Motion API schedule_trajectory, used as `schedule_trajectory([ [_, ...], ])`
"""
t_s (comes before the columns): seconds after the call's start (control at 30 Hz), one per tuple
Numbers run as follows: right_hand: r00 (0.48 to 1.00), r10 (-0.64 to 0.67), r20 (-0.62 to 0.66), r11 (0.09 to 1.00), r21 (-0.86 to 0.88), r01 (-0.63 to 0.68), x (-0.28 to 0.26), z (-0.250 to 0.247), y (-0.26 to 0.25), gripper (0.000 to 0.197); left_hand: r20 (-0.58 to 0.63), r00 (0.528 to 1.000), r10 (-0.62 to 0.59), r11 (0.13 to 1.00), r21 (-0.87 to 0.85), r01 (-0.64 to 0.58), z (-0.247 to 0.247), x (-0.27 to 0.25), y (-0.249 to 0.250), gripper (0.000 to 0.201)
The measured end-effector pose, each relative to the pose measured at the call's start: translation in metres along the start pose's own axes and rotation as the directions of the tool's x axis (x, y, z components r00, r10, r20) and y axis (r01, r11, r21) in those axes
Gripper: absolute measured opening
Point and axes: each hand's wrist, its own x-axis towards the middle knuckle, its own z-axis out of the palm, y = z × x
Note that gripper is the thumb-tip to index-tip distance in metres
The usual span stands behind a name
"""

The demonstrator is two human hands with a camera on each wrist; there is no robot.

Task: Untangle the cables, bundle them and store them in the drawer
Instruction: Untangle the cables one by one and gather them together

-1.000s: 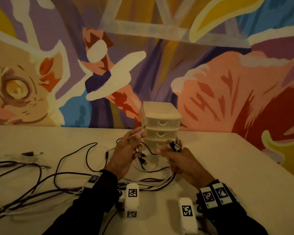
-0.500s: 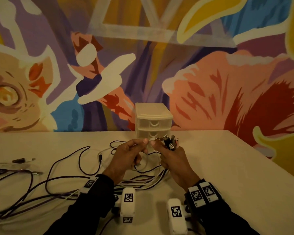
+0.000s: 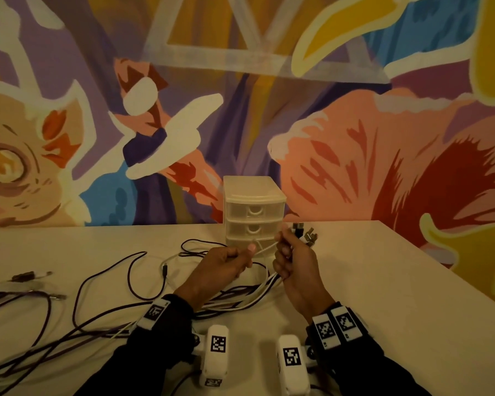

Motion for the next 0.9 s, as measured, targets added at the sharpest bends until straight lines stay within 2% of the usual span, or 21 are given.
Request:
schedule_trajectory([
  [0.07, 1.000, 0.014, -0.006, 0.996, 0.086, -0.014, 0.002, -0.002, -0.003, 0.026, -0.029, 1.000, -0.002, 0.995, 0.102, 0.005, -0.001, 0.000, 0.003, 0.048],
  [0.17, 0.999, 0.013, -0.042, 0.978, 0.206, -0.005, 0.006, -0.005, -0.005, 0.026, -0.055, 0.998, 0.017, 0.994, 0.105, -0.011, -0.005, 0.002, 0.008, 0.050],
  [0.27, 0.996, 0.069, -0.062, 0.934, 0.354, -0.043, 0.005, -0.008, -0.006, 0.044, -0.061, 0.997, 0.040, 0.994, 0.101, -0.034, -0.009, 0.004, 0.009, 0.054],
  [0.37, 0.993, 0.116, 0.000, 0.876, 0.471, -0.102, 0.002, -0.009, -0.012, 0.055, -0.097, 0.995, 0.024, 0.999, 0.033, -0.021, -0.014, 0.006, 0.010, 0.056],
  [0.43, 0.991, 0.118, 0.060, 0.869, 0.477, -0.132, 0.001, -0.013, -0.012, 0.055, -0.098, 0.995, 0.009, 1.000, 0.014, -0.008, -0.016, 0.006, 0.009, 0.050],
  [0.53, 0.990, 0.097, 0.106, 0.877, 0.462, -0.136, -0.001, -0.013, -0.013, 0.057, -0.057, 0.997, 0.047, 0.998, 0.044, -0.045, -0.016, 0.005, 0.007, 0.048],
  [0.63, 0.994, 0.060, 0.096, 0.878, 0.468, -0.098, 0.002, -0.016, -0.014, 0.055, -0.069, 0.996, 0.057, 0.998, 0.042, -0.054, -0.018, 0.005, 0.009, 0.056],
  [0.7, 0.996, 0.032, 0.083, 0.874, 0.481, -0.068, 0.006, -0.021, -0.017, 0.057, -0.107, 0.992, 0.064, 0.998, 0.035, -0.061, -0.021, 0.005, 0.011, 0.054],
  [0.8, 1.000, 0.013, 0.021, 0.878, 0.478, -0.021, 0.009, -0.030, -0.024, 0.060, -0.142, 0.987, 0.071, 0.989, 0.141, -0.050, -0.031, 0.008, 0.013, 0.059],
  [0.9, 1.000, 0.003, -0.005, 0.928, 0.372, -0.001, 0.012, -0.037, -0.028, 0.059, -0.199, 0.975, 0.097, 0.983, 0.176, -0.062, -0.037, 0.008, 0.021, 0.049],
])
